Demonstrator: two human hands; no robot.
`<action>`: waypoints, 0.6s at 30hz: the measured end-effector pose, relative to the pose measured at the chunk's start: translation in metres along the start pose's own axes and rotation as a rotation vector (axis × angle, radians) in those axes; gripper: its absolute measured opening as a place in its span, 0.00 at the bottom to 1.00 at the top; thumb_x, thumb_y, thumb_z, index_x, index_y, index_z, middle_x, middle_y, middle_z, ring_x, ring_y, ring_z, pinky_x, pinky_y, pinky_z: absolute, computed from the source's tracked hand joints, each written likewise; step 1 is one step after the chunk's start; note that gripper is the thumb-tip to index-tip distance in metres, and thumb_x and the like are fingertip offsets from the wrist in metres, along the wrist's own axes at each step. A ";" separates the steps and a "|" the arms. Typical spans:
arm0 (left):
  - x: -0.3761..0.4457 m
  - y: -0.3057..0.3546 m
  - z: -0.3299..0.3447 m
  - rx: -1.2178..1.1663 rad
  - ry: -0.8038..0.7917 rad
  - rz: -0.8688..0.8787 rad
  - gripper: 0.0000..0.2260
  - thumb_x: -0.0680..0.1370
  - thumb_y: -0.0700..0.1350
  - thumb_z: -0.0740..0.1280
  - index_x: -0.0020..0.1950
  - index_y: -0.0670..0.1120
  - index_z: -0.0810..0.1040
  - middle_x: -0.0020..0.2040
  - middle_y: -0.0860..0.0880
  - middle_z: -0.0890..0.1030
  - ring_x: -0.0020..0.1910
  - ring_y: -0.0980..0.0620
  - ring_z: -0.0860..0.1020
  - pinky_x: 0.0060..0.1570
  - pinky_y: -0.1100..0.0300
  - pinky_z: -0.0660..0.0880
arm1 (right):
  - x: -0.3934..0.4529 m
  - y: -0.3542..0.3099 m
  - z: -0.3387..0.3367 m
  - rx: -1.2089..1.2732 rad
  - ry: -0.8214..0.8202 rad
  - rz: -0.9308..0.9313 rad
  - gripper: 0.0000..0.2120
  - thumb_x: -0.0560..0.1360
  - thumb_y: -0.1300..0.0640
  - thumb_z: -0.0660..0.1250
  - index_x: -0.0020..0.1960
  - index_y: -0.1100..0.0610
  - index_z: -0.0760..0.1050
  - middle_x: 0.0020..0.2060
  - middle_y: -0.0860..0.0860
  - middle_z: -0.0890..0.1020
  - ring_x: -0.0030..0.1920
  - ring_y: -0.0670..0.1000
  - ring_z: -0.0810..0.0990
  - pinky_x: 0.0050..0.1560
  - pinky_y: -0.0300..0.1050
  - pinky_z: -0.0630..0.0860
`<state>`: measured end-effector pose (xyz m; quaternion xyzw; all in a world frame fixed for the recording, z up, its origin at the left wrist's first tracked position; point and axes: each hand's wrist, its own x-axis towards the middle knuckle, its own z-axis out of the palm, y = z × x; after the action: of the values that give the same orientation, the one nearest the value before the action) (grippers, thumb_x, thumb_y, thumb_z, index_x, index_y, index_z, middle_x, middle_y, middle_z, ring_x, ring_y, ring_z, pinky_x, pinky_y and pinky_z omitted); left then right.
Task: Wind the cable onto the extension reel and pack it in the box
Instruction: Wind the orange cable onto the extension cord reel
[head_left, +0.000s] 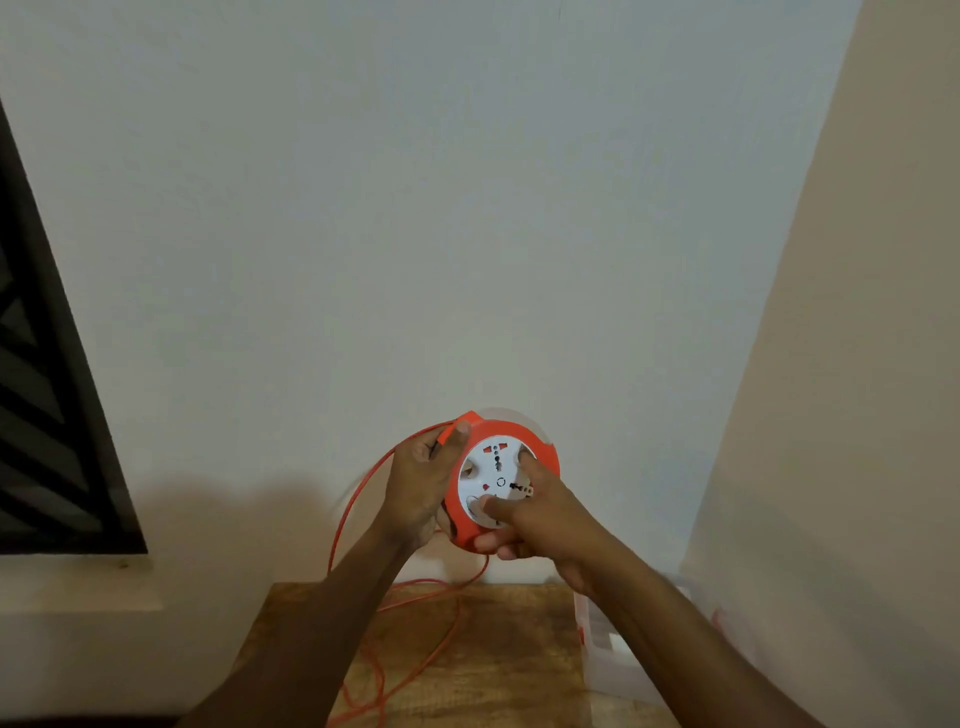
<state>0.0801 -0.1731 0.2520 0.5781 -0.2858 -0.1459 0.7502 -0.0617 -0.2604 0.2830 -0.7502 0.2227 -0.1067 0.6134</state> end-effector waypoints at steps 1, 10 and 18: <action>0.001 0.000 0.000 -0.009 0.004 -0.007 0.11 0.81 0.54 0.68 0.58 0.51 0.85 0.52 0.49 0.89 0.49 0.45 0.89 0.46 0.47 0.86 | -0.001 0.000 0.001 0.029 0.008 0.010 0.44 0.75 0.54 0.72 0.78 0.44 0.45 0.54 0.55 0.82 0.40 0.54 0.87 0.42 0.48 0.83; 0.005 -0.001 -0.006 -0.027 0.009 -0.080 0.13 0.78 0.57 0.69 0.58 0.52 0.84 0.52 0.51 0.89 0.47 0.44 0.89 0.44 0.48 0.86 | -0.006 0.008 -0.009 -1.202 0.319 -0.654 0.24 0.75 0.53 0.70 0.70 0.49 0.70 0.69 0.51 0.73 0.61 0.55 0.79 0.57 0.49 0.78; -0.001 0.003 -0.008 0.038 -0.105 -0.066 0.19 0.76 0.60 0.68 0.61 0.52 0.83 0.55 0.49 0.89 0.51 0.43 0.88 0.51 0.43 0.85 | -0.003 0.009 -0.014 -1.505 0.168 -0.873 0.29 0.69 0.55 0.77 0.67 0.49 0.73 0.69 0.56 0.73 0.63 0.61 0.76 0.55 0.57 0.79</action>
<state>0.0842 -0.1658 0.2529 0.5931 -0.3082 -0.1951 0.7178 -0.0722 -0.2724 0.2782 -0.9639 -0.0285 -0.2118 -0.1589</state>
